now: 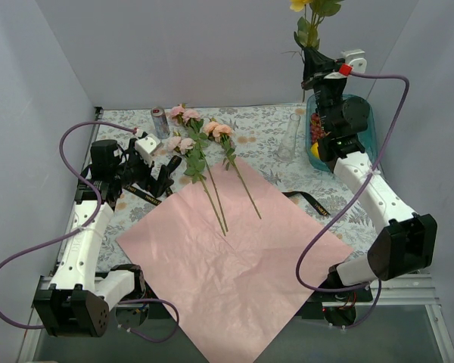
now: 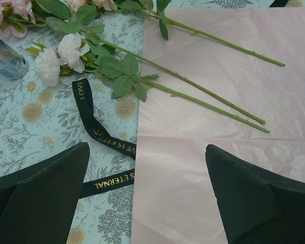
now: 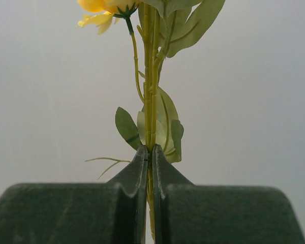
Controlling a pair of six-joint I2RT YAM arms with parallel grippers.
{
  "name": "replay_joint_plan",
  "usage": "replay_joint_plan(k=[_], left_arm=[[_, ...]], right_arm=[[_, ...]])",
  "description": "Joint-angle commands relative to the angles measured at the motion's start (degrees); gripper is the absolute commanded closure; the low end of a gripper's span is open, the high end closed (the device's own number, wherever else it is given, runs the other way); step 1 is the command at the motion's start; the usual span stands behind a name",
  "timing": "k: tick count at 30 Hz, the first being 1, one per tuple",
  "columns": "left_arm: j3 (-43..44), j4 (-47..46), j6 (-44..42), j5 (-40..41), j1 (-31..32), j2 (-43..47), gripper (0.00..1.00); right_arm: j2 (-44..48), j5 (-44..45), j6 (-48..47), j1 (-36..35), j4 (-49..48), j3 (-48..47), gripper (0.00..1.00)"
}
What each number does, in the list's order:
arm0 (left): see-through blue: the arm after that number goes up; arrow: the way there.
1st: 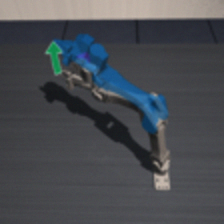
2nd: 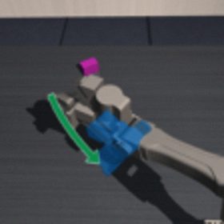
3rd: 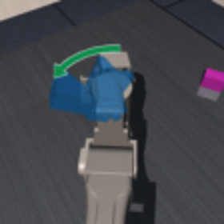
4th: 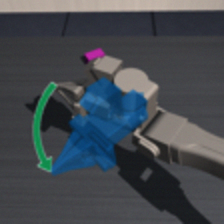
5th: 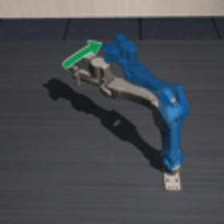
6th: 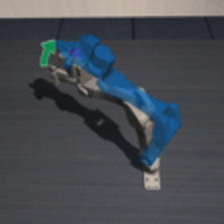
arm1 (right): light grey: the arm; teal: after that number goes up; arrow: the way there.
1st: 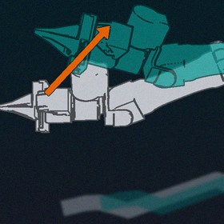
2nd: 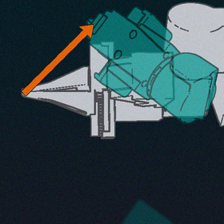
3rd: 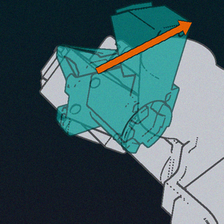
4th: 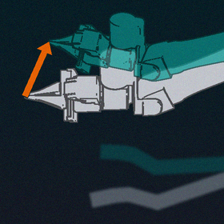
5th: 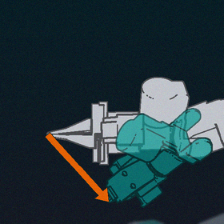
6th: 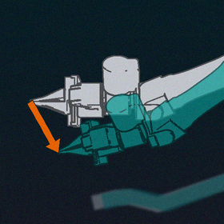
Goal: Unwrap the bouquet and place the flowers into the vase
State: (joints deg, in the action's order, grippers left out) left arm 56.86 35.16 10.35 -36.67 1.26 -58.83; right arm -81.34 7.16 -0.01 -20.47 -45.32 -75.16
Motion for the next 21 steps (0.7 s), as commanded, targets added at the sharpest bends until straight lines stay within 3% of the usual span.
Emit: replay_joint_plan(k=[1, 9, 21], left_arm=[[1.58, -0.71, 0.81, -1.13, -0.03, -1.02, 0.02], [2.11, -2.28, 1.96, -2.88, -0.11, -3.31, 0.02], [5.10, -1.67, 0.64, -3.85, -0.03, -7.97, 0.02]], right_arm=[[-0.22, -5.57, 5.11, 3.33, -11.89, 1.67, 0.99], [-4.34, -11.28, 11.70, 7.37, -21.11, 5.28, 0.99], [-7.96, -14.36, 14.25, 8.34, -25.08, 6.51, 0.99]])
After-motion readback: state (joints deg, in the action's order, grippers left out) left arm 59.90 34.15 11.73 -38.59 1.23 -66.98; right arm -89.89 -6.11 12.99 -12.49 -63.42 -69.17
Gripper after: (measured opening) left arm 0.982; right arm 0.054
